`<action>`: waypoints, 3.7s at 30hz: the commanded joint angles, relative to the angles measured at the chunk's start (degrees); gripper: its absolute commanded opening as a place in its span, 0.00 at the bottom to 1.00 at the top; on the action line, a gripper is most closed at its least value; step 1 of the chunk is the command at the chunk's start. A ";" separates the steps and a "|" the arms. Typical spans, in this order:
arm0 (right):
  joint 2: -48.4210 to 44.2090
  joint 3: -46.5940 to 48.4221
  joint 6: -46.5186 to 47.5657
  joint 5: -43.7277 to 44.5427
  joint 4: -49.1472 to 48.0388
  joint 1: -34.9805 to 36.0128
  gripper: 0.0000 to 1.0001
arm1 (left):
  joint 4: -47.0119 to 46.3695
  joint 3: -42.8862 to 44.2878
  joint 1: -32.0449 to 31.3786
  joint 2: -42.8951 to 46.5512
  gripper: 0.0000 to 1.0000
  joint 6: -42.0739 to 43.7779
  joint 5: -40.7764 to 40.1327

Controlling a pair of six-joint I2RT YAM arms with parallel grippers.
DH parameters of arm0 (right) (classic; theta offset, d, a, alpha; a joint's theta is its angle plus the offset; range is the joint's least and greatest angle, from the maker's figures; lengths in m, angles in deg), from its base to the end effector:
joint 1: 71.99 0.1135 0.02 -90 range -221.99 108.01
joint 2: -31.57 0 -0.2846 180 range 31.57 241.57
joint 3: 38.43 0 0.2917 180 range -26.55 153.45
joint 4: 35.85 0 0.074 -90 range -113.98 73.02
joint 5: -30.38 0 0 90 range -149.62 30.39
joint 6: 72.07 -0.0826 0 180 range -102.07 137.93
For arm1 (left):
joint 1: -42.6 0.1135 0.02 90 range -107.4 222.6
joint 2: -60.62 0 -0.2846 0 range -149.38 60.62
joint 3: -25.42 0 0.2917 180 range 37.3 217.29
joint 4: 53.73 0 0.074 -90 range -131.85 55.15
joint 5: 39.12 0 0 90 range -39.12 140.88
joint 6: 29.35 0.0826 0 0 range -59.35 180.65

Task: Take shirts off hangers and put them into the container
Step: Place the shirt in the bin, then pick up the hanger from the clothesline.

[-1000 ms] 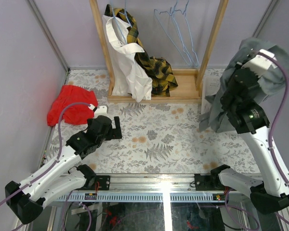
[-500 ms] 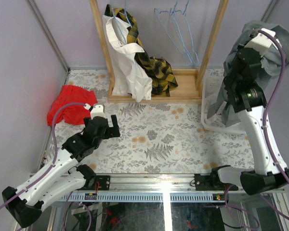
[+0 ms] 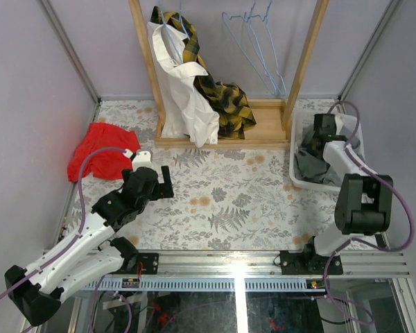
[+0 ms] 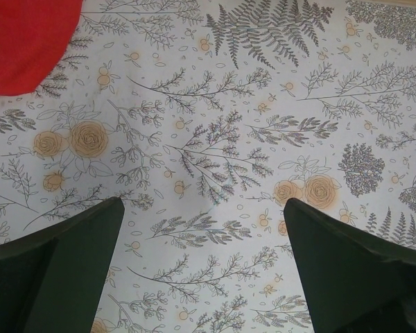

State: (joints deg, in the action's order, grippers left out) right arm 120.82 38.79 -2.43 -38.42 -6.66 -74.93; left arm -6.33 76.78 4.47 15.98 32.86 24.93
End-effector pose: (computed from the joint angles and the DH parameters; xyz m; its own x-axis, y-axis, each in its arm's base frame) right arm 0.4131 -0.0511 0.2378 -0.5058 0.3508 -0.7881 0.5285 0.8481 0.0383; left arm 0.1951 -0.1072 0.2510 -0.5907 -0.0692 -0.8039 0.0212 0.9946 -0.1012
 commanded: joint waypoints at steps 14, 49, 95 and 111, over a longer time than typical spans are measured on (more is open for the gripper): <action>-2.61 14.46 0.65 -9.79 14.53 0.04 0.60 | -2.86 1.36 0.41 -0.36 1.00 0.22 -1.26; -43.44 -14.03 -3.24 -12.54 -2.93 -1.85 0.84 | -3.20 1.28 0.42 -0.09 1.00 0.10 -1.99; -28.58 6.58 1.37 -56.66 6.70 27.78 0.86 | -2.81 1.35 0.45 2.73 1.00 -1.74 -2.86; -18.57 11.67 14.04 -13.83 -9.30 45.42 0.82 | -2.05 1.72 0.44 2.42 1.00 -2.79 -3.64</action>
State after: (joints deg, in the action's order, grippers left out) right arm 100.06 46.55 5.57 -66.75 -4.95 -31.52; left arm -6.37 76.80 4.51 18.53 30.91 23.27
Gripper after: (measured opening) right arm 0.825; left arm 0.997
